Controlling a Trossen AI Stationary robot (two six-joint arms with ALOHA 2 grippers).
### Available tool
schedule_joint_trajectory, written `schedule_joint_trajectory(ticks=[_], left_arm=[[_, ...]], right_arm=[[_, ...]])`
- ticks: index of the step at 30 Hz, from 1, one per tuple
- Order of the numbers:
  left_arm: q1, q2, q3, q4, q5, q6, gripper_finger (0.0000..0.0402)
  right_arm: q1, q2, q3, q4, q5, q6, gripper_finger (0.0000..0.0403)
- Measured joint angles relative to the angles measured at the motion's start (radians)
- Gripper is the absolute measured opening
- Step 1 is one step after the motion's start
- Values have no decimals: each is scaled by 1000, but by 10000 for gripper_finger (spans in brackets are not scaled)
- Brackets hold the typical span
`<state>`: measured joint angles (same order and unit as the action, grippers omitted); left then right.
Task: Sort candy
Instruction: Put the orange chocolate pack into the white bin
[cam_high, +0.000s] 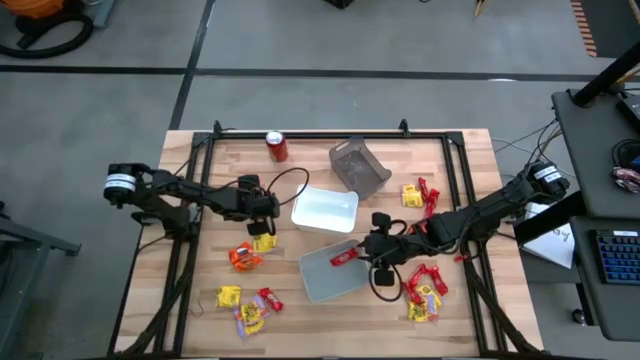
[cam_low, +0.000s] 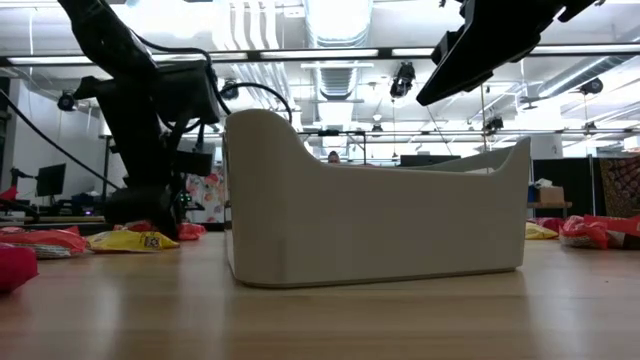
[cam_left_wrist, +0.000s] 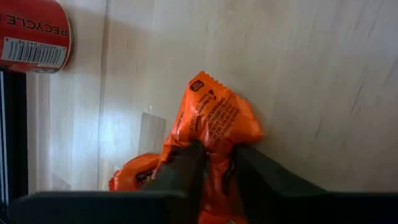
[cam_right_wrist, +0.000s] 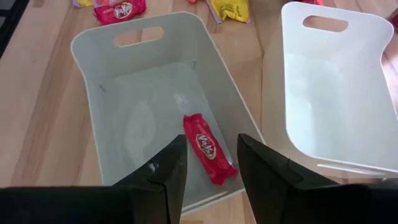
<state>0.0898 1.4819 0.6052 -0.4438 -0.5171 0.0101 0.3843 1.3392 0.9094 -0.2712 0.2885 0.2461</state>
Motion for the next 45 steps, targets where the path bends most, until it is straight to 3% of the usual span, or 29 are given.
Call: schedule_joint_trajectory(ticks=[4,10,20,27,33,41,45], left_arm=[[0,-15,0,1,5,0,7],[-5,-89,-1,0,12,0,2],[-12,-380,-1,34,17,-46,0],[-44,-497,-7,304,190,-87,0],[-98,-462,-8,535,206,-102,0],[-193,-286,-37,901,207,-118,0],[-208,-201,-30,987,211,-168,0]], right_arm=[[4,0,0,0,0,29,136],[23,0,0,0,0,43,132],[26,0,-1,0,0,43,128],[26,0,-1,3,1,40,128],[26,0,-1,9,48,0,128],[26,0,-2,22,80,-17,128],[26,0,-2,21,79,-12,128]])
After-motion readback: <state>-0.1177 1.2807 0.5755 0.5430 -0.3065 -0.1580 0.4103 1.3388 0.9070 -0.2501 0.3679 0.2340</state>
